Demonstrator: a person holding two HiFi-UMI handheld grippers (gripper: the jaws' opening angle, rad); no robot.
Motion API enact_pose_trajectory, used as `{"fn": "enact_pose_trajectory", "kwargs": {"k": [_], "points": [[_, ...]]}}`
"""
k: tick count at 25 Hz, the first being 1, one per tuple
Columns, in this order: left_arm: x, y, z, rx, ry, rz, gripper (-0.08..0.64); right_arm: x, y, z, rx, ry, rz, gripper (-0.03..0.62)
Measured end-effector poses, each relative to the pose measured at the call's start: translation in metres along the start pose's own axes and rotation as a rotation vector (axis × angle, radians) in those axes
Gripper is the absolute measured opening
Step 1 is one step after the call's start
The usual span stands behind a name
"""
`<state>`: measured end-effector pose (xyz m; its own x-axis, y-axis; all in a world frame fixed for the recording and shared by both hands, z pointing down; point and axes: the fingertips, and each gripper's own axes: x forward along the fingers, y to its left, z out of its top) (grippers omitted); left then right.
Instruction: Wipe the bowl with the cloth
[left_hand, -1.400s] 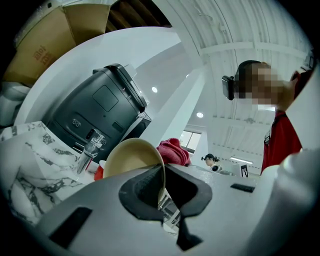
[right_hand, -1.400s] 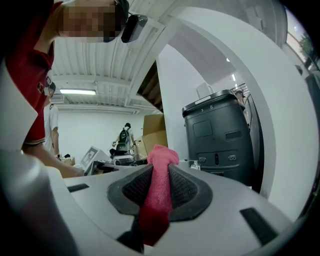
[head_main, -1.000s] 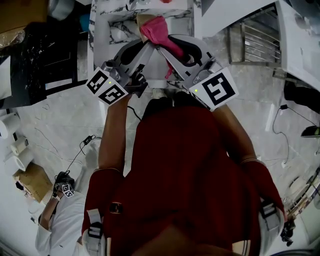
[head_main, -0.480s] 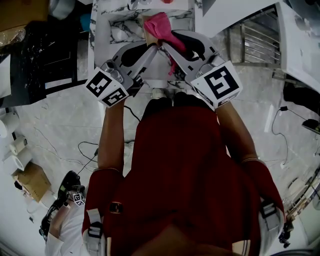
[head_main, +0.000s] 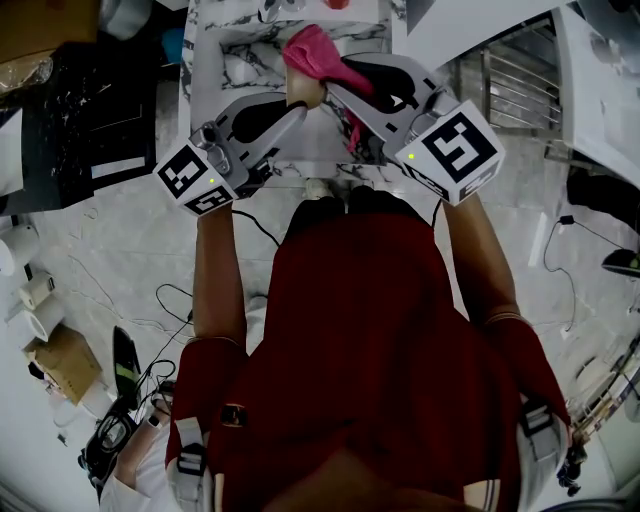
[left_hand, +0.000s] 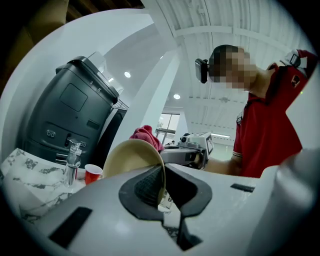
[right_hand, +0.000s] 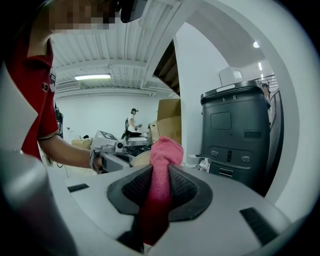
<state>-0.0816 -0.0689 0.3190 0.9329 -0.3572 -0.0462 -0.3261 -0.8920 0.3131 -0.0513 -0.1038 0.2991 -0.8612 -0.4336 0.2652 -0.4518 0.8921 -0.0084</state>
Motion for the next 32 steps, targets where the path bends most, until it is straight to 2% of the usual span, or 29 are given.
{"fn": "enact_pose_trajectory", "kwargs": {"k": [9,15,24,32], "points": [[-0.008,-0.013,0.004,-0.015,-0.001,-0.082,0.018,-0.003,-0.001,0.005,0.038,-0.018,0.085,0.089],[-0.008,-0.02,0.01,-0.03,-0.023,-0.135,0.019,-0.005,-0.012,0.005,0.113,-0.068,0.125,0.089],[0.0,-0.032,0.023,-0.049,-0.086,-0.21,0.02,-0.015,-0.032,-0.005,0.252,-0.145,0.154,0.089],[0.0,-0.038,0.039,-0.081,-0.191,-0.246,0.02,-0.019,-0.035,-0.017,0.305,-0.165,0.174,0.089]]}}
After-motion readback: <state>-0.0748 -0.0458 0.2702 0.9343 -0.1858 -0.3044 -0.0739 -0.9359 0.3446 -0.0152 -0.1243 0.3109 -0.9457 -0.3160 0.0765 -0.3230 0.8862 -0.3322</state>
